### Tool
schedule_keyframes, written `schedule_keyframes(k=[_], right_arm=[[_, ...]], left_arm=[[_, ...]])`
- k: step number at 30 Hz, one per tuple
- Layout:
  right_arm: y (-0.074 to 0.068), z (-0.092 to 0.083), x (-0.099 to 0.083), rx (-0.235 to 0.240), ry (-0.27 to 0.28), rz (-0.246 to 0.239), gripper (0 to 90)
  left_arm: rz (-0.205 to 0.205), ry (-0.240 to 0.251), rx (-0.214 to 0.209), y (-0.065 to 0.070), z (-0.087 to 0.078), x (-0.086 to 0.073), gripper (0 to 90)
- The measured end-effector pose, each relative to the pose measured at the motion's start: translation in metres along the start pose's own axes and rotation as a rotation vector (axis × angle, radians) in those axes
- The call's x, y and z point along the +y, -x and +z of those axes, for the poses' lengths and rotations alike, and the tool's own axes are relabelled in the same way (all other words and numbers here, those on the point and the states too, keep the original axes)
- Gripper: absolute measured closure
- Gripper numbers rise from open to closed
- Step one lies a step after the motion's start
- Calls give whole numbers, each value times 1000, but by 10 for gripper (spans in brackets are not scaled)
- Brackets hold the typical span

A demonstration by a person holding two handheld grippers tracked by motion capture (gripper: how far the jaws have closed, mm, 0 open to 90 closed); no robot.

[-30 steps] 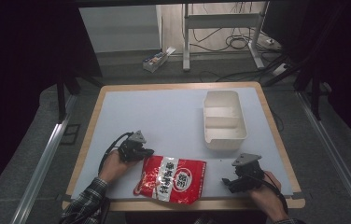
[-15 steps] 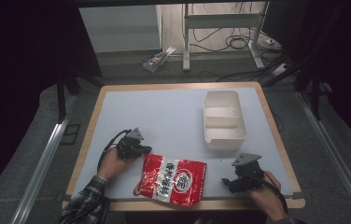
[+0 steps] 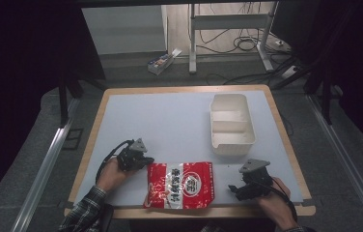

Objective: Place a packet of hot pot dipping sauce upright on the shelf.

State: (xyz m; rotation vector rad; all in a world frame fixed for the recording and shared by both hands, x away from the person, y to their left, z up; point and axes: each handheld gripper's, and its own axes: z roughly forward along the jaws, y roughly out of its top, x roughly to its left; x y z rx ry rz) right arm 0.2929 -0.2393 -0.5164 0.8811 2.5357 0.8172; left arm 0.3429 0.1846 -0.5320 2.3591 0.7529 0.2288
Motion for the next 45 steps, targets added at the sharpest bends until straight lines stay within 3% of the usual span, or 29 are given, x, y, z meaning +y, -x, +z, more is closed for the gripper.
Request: schedule_keyframes(k=[11, 24, 28, 29, 34, 36, 38, 40, 41, 45], right_arm=[[0, -2, 1, 17, 12, 3, 94], [-2, -3, 2, 32, 11, -3, 93], [-3, -2, 2, 37, 9, 3, 93], [-3, -2, 2, 39, 11, -1, 93], [-5, -1, 3, 48, 15, 0, 87], [-4, -1, 4, 54, 17, 1, 86], [-5, 0, 4, 63, 20, 6, 83], [-6, 1, 5, 70, 23, 6, 82], [-7, 1, 5, 73, 23, 4, 80], [-9, 3, 8, 94, 33, 8, 76]], left_arm=[[-2, -21, 12, 18, -12, -14, 895], [-51, -4, -11, 42, -27, -37, 896], [-77, 15, -34, 40, -29, -42, 890], [-79, 20, -7, 38, -30, -42, 877], [-131, 85, 32, 29, -37, -45, 753], [-137, 99, 51, 28, -37, -45, 647], [-135, 107, 64, 27, -37, -45, 574], [-127, 114, 78, 28, -36, -44, 433], [-120, 121, 84, 28, -36, -44, 433], [-101, 144, 101, 29, -36, -43, 291]])
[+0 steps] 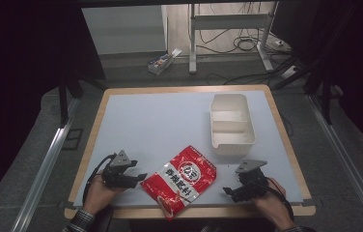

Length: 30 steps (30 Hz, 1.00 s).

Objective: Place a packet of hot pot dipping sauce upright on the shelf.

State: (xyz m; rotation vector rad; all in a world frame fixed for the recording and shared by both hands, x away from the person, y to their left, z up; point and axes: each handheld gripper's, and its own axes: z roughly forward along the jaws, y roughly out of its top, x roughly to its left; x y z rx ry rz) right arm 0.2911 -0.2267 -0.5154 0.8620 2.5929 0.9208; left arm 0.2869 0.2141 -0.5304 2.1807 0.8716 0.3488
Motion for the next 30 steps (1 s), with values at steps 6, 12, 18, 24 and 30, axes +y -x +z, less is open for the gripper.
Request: schedule_keyframes(k=[6, 12, 18, 24, 30], right_arm=[[-5, 6, 5, 34, 11, 9, 70], [-9, 12, 10, 71, 16, 15, 68], [-15, 21, 14, 116, 8, -1, 68], [-21, 30, 20, 152, 8, -11, 62], [-23, 36, 24, 164, 18, -16, 60]], left_arm=[[-7, 21, 3, -1, 0, 0, 195], [-9, 31, -1, -1, -1, 0, 165], [3, 28, 4, 0, -1, 1, 160], [12, 25, 9, 0, 0, 0, 161], [32, 6, 13, 3, 2, 0, 163]])
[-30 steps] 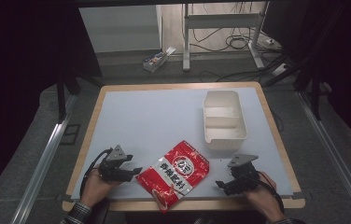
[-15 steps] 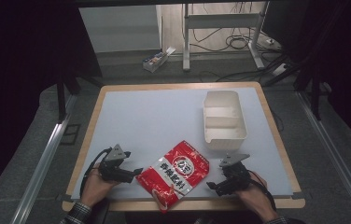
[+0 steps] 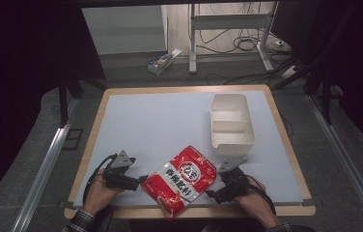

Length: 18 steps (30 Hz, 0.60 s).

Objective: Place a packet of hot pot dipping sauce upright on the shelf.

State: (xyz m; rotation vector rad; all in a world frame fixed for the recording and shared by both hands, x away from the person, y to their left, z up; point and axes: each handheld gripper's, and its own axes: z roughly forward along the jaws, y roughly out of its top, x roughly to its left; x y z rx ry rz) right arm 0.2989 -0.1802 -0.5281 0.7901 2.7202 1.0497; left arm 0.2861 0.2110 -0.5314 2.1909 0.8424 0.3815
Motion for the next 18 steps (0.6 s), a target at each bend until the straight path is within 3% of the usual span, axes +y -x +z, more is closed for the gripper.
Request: schedule_keyframes(k=[4, 13, 18], right_arm=[[0, 4, 4, 18, 12, 13, 60], [-7, 21, 21, 45, 12, -5, 61], [-11, 25, 33, 74, 56, 8, 62]], left_arm=[[3, -1, 6, 0, 0, 0, 165], [5, -5, 4, 1, 0, 0, 170], [10, -12, -3, 1, 1, 0, 170]])
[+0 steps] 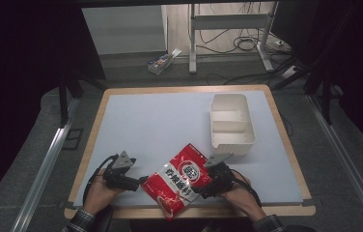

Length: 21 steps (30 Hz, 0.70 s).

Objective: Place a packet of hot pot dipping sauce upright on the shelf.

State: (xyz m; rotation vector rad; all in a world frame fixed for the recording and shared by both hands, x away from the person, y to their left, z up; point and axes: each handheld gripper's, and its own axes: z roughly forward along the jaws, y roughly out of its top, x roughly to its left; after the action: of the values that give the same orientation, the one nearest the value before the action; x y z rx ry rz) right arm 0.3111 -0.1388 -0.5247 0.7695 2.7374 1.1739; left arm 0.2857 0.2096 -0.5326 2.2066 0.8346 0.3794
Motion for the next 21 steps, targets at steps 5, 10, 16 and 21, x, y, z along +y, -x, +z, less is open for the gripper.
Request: schedule_keyframes(k=[5, 10, 16, 21], right_arm=[[-2, 5, 9, -14, -2, 18, 111], [-5, 9, 16, -67, -35, 36, 412], [-6, 13, 23, -69, -43, 15, 720], [-10, 17, 29, -79, -36, -37, 869]], left_arm=[[10, -14, -6, 1, 2, 0, 170], [45, -52, 0, 5, 6, 0, 169], [46, -46, 1, 5, 5, 0, 170], [39, -22, 7, 4, 2, 1, 170]])
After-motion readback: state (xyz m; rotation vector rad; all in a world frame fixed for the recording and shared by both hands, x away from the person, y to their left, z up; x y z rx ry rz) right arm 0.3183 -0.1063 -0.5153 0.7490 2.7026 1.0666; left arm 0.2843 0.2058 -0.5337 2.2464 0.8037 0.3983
